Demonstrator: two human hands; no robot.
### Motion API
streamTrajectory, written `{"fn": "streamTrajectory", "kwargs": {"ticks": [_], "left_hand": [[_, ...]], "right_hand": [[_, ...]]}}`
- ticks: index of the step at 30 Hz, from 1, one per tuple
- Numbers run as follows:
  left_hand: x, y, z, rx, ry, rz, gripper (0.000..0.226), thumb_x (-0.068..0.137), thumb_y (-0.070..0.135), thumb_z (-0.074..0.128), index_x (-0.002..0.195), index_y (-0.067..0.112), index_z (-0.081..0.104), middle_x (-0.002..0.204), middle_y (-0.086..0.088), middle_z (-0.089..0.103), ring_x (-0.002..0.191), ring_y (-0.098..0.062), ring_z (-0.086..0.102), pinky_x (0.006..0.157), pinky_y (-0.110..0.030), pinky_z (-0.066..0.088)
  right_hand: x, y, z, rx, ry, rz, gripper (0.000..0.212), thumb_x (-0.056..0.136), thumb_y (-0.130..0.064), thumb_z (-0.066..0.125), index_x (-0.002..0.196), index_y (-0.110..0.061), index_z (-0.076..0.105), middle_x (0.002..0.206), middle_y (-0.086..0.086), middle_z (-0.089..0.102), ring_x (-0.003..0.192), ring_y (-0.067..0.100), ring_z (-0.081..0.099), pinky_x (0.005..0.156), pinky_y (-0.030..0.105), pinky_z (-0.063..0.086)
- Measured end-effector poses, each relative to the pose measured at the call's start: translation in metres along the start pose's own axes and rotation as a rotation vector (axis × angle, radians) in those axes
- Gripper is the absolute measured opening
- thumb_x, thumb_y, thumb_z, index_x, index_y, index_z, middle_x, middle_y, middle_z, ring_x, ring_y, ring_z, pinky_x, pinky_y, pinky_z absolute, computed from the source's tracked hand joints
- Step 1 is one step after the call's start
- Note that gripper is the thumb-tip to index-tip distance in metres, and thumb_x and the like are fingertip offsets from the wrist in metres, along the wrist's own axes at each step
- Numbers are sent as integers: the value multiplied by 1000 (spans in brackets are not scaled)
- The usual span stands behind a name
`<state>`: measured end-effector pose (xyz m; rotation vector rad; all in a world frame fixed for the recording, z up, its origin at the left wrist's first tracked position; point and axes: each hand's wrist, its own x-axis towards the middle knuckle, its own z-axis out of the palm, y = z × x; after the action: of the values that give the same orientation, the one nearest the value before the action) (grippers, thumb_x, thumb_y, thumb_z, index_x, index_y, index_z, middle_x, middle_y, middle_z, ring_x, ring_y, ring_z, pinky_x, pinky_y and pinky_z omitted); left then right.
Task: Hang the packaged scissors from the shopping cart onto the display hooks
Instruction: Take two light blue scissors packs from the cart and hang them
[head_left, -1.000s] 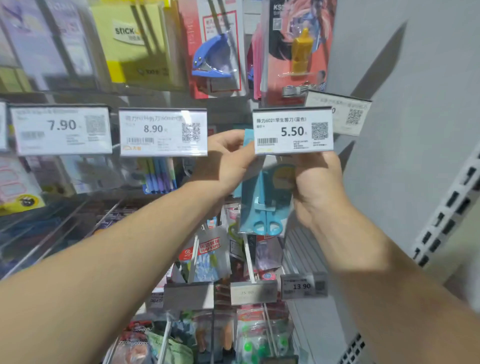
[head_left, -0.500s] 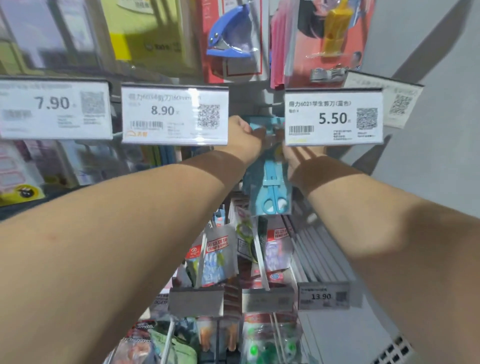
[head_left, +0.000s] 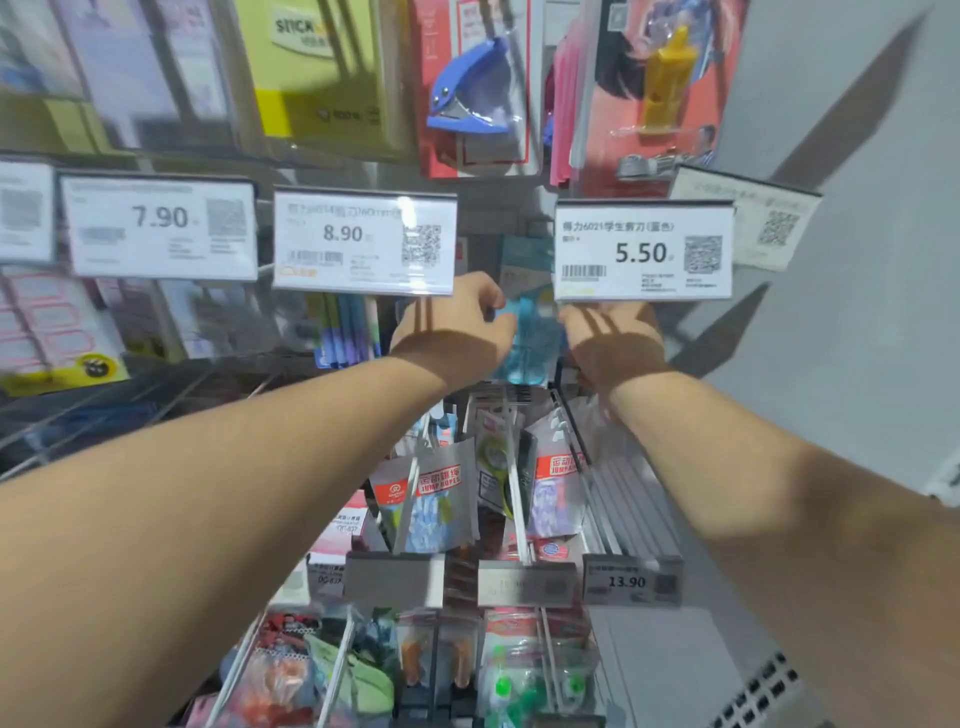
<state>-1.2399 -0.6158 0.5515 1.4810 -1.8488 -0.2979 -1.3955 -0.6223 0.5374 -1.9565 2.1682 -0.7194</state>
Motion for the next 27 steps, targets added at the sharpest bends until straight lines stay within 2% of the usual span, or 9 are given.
{"fn": "streamTrajectory", "kwargs": {"ticks": [2,4,6,9,13,18,21,24,27], "left_hand": [[-16,-5,-8,87,-34,-46,29,85,47,55,108,31,64,106,5,66,98,-20,61,88,-34,53],[-35,-11,-21,155,-71,-83,32,84,51,53,108,33,63,109,4,62,103,-20,59,93,-35,50],[-56,-19,-36,191,-104,-118,32,80,53,52,107,37,60,114,3,61,104,-23,60,94,-37,51],[-94,-38,-64,328,-112,-147,43,81,55,48,120,40,58,119,0,65,105,-31,63,87,-40,54],[-154,-71,-128,441,-82,-185,48,82,62,44,119,36,60,112,2,61,108,-29,62,87,-42,53],[-237,-139,-239,587,9,-327,48,88,60,47,126,33,57,122,0,59,115,-30,61,91,-41,51],[-296,-181,-318,666,70,-452,52,89,63,44,131,33,52,126,-3,58,116,-31,60,91,-43,52],[-367,-220,-399,717,137,-568,50,87,60,47,129,32,53,121,-8,62,109,-34,62,86,-43,54],[-445,-248,-468,748,198,-747,52,90,59,48,135,32,51,133,-7,59,117,-34,60,87,-42,50]], "right_hand": [[-21,-2,-4,131,-5,24,35,103,-27,45,121,-8,69,129,16,65,129,31,56,96,26,42],[-53,-10,-4,196,-11,-16,25,97,-27,54,100,-11,73,105,8,73,107,28,66,85,28,47],[-81,-21,0,294,-58,-53,14,88,-26,64,80,-15,68,77,-2,69,79,20,65,69,27,47],[-114,-48,8,263,-128,-185,13,86,-27,67,75,-21,64,65,-9,61,69,13,58,59,19,40],[-159,-114,16,260,-203,-377,3,86,-29,66,84,-27,68,74,-8,70,77,14,64,69,25,45],[-226,-236,41,244,-297,-654,22,86,-25,67,107,-21,72,84,-6,69,89,22,65,82,32,49],[-274,-321,62,274,-341,-828,36,86,-27,69,121,-20,69,102,4,75,101,27,69,91,36,52],[-328,-403,80,265,-410,-985,44,90,-29,67,132,-17,63,113,10,75,109,31,68,95,39,51],[-385,-478,100,246,-492,-1114,50,92,-32,65,138,-16,57,126,15,70,116,34,65,95,41,51]]}}
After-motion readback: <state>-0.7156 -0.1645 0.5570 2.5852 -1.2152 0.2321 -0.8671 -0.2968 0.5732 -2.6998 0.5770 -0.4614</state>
